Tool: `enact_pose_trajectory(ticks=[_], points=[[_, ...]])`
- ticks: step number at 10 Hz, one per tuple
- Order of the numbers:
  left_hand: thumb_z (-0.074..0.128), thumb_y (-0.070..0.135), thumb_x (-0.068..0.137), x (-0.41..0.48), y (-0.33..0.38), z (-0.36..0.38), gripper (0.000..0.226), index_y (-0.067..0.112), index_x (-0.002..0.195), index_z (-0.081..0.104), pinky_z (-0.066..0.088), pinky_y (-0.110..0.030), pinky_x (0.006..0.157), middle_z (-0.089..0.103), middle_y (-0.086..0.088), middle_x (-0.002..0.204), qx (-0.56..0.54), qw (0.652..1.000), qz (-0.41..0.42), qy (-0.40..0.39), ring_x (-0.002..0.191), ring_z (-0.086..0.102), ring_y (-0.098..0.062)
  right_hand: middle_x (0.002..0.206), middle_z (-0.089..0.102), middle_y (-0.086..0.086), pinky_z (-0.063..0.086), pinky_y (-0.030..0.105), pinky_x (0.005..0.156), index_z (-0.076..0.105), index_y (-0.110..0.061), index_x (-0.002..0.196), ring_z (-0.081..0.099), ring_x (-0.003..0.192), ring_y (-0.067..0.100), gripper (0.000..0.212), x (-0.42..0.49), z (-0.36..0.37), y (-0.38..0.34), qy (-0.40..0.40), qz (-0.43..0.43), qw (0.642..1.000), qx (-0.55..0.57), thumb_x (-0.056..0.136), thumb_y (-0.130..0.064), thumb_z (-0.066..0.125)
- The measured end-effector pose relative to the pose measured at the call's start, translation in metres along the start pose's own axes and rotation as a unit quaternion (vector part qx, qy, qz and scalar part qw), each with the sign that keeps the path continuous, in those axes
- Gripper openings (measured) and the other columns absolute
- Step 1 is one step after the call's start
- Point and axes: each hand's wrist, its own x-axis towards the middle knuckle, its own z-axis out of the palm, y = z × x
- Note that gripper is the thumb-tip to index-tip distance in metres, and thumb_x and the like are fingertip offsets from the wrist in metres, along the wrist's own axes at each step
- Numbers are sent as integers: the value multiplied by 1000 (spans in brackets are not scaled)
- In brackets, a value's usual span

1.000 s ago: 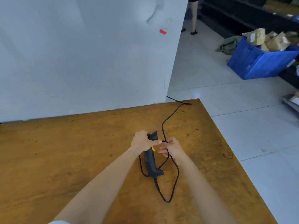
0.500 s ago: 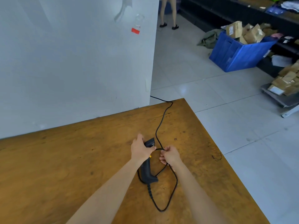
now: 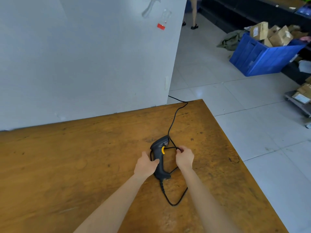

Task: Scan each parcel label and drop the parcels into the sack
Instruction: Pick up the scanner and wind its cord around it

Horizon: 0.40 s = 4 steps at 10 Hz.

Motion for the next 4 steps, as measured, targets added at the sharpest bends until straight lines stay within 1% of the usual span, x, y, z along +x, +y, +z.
enact_pose_trajectory(ticks=[1,2,3,4], points=[[61,36,91,-6,-7,-1,41,12,117,40,59,-40,70,61,-4,92,8,1000,3,-6,78,70,-23,127,61,16,45,30,94,61,-3,126,57,117,30,31,-8,5,0,0,-10,1000,-5,98,-6,47],[60,32,93,-10,-6,-2,35,12,113,40,55,-28,50,62,-7,94,2,1000,23,2,60,68,-15,132,56,13,40,39,100,58,-9,132,42,125,32,35,-12,6,2,-9,-16,998,-62,99,-11,44],[60,29,94,-12,-7,-3,35,12,117,39,50,-23,45,60,-4,87,4,1000,28,-4,53,65,-10,138,42,12,39,48,100,50,-14,138,34,127,32,39,-18,3,3,-41,-24,986,-162,99,-16,42],[57,32,94,-19,-4,-12,26,17,108,42,58,-33,65,64,-5,91,51,998,39,-6,74,70,-19,142,33,11,38,50,100,36,-16,143,31,130,33,46,-32,2,2,-43,-53,969,-238,98,-17,44]])
